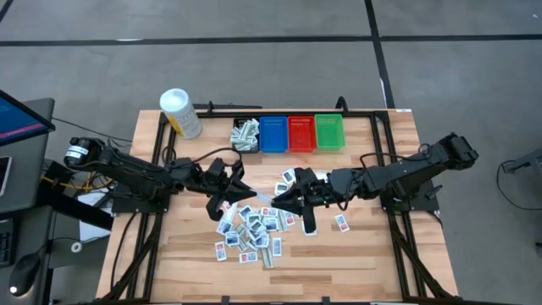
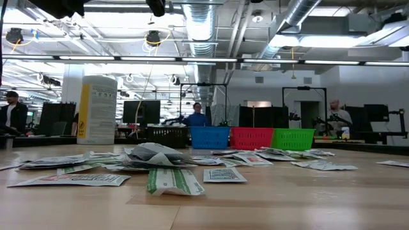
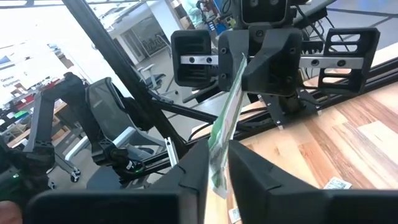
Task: Pick & Place First Aid Supplies
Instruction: Put the green bandage pack in the black bin
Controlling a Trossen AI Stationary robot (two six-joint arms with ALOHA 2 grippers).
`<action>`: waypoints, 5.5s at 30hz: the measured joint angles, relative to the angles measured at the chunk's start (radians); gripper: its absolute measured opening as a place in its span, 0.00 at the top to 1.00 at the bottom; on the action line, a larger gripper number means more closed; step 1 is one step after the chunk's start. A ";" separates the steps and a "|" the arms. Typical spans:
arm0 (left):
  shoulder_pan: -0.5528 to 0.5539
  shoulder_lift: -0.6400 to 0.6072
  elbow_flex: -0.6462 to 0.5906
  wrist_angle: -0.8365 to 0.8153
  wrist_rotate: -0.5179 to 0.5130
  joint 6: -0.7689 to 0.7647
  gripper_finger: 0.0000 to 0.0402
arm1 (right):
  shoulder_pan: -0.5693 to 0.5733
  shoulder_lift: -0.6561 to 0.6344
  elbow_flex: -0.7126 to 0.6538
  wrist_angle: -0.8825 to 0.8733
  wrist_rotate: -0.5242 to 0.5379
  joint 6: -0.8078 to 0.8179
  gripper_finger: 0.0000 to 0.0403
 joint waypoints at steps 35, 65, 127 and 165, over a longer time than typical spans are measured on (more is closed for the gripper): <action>-0.011 -0.026 0.000 -0.049 0.004 -0.034 0.99 | 0.003 0.001 0.000 -0.091 0.344 -0.055 0.78; 0.390 -0.044 -0.001 -0.503 -0.816 0.745 0.99 | -0.088 -0.027 0.000 -0.584 0.574 0.000 1.00; 0.608 0.309 -0.001 -0.575 -0.190 0.197 0.57 | -0.257 -0.026 0.000 -0.616 0.442 -0.136 1.00; 0.686 0.294 0.021 -0.256 -0.657 0.900 0.51 | -0.236 -0.026 -0.012 -0.613 0.446 -0.162 1.00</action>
